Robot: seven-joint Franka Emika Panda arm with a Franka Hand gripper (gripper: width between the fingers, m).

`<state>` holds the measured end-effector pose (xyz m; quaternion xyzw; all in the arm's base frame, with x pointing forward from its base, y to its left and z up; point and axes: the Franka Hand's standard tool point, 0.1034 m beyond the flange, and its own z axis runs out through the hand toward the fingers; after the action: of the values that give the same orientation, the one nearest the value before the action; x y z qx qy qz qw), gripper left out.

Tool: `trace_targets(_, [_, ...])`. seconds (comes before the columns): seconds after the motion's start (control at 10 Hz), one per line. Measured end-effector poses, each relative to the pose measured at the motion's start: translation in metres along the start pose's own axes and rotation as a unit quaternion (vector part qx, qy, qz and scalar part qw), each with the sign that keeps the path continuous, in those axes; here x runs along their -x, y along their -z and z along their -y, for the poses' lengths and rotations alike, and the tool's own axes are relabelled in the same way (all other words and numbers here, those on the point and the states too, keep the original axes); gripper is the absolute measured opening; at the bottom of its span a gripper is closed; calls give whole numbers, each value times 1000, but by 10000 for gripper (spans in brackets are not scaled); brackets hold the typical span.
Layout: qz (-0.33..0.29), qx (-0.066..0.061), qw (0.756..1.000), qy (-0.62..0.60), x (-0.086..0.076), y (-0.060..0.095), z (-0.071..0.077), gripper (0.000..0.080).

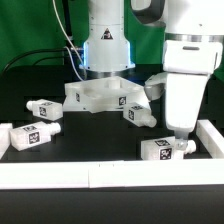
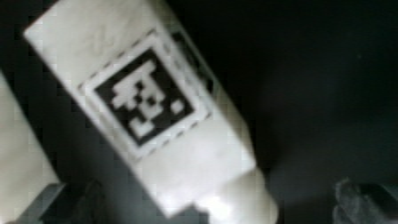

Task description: Assemble one leg

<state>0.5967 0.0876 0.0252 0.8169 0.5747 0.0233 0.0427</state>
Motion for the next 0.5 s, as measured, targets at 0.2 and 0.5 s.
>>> trace_targets(0.2, [0,-4,1000,14,20,-14,-3,649])
trace_targets(0.5, [-5,1,1000,13,29,-19,-10,649])
